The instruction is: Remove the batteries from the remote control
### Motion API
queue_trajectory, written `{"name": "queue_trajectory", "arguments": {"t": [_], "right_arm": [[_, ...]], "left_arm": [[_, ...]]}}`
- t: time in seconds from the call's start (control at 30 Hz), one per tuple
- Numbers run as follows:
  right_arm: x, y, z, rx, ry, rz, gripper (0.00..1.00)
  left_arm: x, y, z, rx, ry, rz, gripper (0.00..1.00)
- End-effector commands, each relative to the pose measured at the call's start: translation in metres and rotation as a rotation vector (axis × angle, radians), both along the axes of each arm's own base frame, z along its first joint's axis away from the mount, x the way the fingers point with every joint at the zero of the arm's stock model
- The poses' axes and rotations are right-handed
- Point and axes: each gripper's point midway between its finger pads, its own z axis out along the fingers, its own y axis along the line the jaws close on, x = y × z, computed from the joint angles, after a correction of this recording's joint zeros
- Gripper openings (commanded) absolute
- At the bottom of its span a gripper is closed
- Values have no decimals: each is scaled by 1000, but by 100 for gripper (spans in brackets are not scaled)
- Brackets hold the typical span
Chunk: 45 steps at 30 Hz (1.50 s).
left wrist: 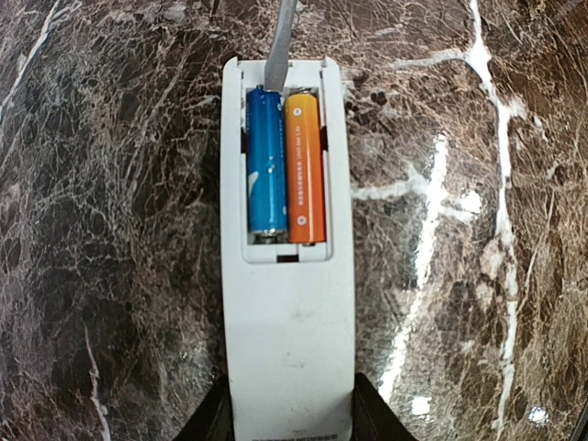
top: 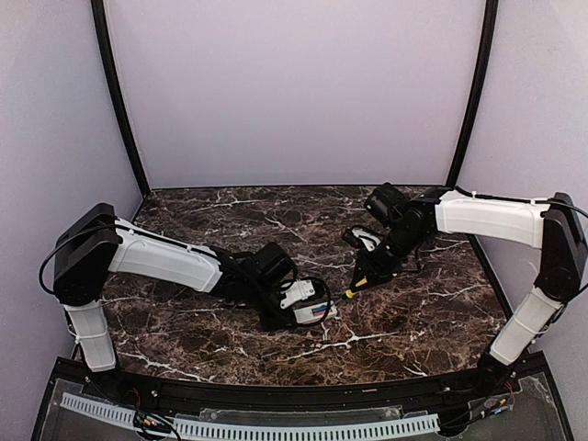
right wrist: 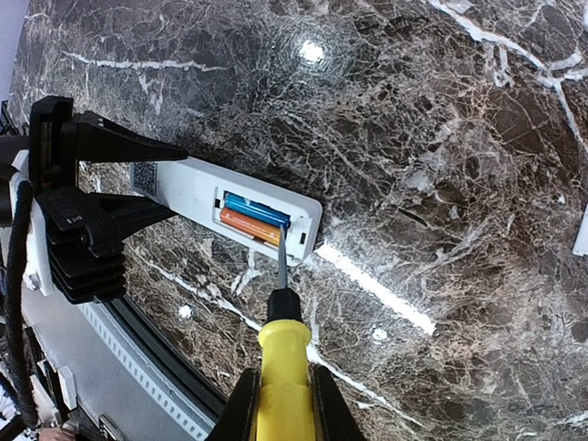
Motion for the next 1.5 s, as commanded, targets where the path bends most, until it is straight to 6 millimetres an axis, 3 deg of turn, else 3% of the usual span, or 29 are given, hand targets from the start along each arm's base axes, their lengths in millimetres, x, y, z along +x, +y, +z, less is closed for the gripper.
{"name": "queue_trajectory", "arguments": {"t": [0.0, 0.27, 0.53, 1.07, 1.47], "right_arm": [[-1, 11, 1, 26, 4, 21, 0], [-3, 10, -1, 23, 15, 25, 0], [6, 2, 6, -27, -41, 1, 0], [-6, 7, 4, -32, 3, 34, 0], [10, 8, 10, -59, -63, 6, 0]], "left_arm": [[0, -3, 1, 11, -7, -12, 0], [0, -3, 1, 13, -8, -16, 0], [-1, -2, -1, 18, -3, -17, 0], [-1, -1, -1, 21, -1, -9, 0], [-2, 0, -1, 23, 0, -9, 0]]}}
